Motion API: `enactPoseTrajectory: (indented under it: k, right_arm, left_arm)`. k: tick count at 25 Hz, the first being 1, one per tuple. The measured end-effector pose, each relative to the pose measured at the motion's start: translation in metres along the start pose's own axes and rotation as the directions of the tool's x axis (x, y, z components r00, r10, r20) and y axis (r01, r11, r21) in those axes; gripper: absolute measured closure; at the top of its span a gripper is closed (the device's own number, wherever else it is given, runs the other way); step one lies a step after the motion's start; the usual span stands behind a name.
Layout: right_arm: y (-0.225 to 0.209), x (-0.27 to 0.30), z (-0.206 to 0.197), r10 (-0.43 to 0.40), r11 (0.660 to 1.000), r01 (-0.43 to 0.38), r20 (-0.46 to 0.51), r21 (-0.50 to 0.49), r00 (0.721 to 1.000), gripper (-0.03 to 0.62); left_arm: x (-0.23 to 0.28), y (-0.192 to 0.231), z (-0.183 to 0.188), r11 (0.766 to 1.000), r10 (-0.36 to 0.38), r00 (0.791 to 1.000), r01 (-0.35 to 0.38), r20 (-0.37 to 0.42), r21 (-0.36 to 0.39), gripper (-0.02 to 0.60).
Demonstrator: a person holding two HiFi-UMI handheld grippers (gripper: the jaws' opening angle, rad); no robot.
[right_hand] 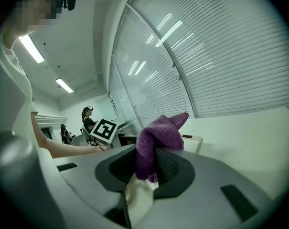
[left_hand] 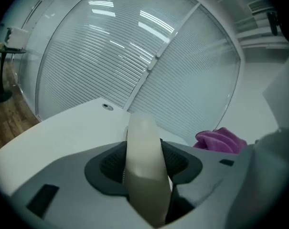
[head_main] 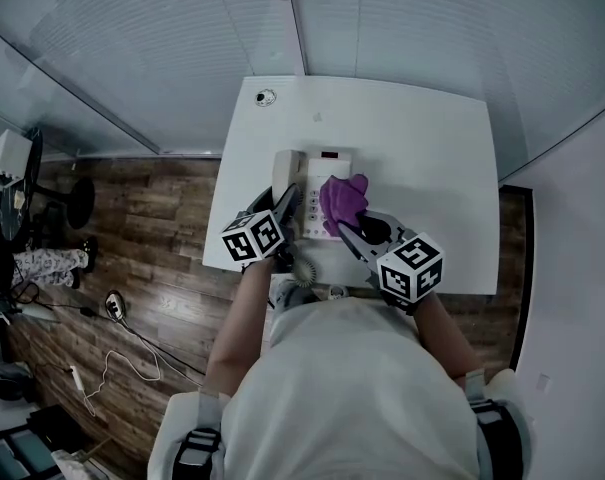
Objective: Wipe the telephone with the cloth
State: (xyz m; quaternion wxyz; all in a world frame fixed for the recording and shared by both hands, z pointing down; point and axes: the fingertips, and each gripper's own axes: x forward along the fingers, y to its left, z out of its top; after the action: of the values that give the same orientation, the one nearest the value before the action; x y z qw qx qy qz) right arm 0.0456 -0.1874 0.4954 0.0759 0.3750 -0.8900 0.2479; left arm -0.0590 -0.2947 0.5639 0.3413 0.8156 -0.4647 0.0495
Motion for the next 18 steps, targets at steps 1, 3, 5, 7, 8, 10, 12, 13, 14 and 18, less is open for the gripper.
enactPoseTrajectory:
  k: [1, 3, 5, 7, 8, 10, 12, 13, 14, 18]
  right_arm:
    - [0.0, -0.001, 0.001, -0.001, 1.0, 0.001, 0.0, 0.002, 1.0, 0.496]
    - [-0.002, -0.004, 0.002, -0.003, 1.0, 0.003, 0.001, 0.004, 1.0, 0.496]
    - [-0.004, -0.005, 0.002, -0.006, 1.0, 0.006, 0.001, 0.004, 1.0, 0.496]
    - [-0.007, -0.005, 0.001, -0.009, 1.0, 0.009, 0.001, 0.009, 1.0, 0.496]
    - [-0.009, -0.006, 0.001, -0.011, 1.0, 0.011, 0.001, 0.014, 1.0, 0.496]
    - [-0.013, -0.007, 0.0, -0.014, 0.999, 0.014, 0.003, 0.028, 1.0, 0.496]
    - [-0.014, -0.008, 0.001, -0.018, 0.999, 0.018, 0.006, 0.037, 1.0, 0.496]
    - [-0.014, -0.009, 0.001, -0.02, 0.999, 0.02, 0.008, 0.038, 1.0, 0.496]
    - [-0.014, -0.009, 0.001, -0.022, 0.999, 0.021, 0.011, 0.039, 1.0, 0.496]
    - [-0.015, -0.009, 0.001, -0.033, 0.998, 0.032, 0.019, 0.05, 0.999, 0.496]
  left_arm:
    - [0.003, 0.0, -0.002, 1.0, 0.015, 1.0, -0.015, -0.011, 0.012, 0.354]
    - [0.009, 0.002, -0.005, 0.998, 0.047, 0.998, -0.045, -0.034, 0.038, 0.354]
    - [0.013, 0.004, -0.008, 0.996, 0.069, 0.996, -0.066, -0.053, 0.059, 0.354]
    - [0.017, 0.006, -0.011, 0.994, 0.082, 0.994, -0.077, -0.066, 0.076, 0.354]
    - [0.019, 0.007, -0.013, 0.993, 0.089, 0.993, -0.083, -0.071, 0.088, 0.354]
    - [0.023, 0.008, -0.016, 0.987, 0.108, 0.991, -0.097, -0.081, 0.125, 0.354]
    - [0.026, 0.007, -0.018, 0.981, 0.125, 0.988, -0.11, -0.087, 0.159, 0.354]
    - [0.027, 0.007, -0.019, 0.979, 0.132, 0.987, -0.116, -0.089, 0.17, 0.354]
    - [0.029, 0.008, -0.018, 0.976, 0.14, 0.986, -0.122, -0.09, 0.181, 0.354]
    - [0.032, 0.008, -0.021, 0.962, 0.166, 0.982, -0.142, -0.089, 0.234, 0.354]
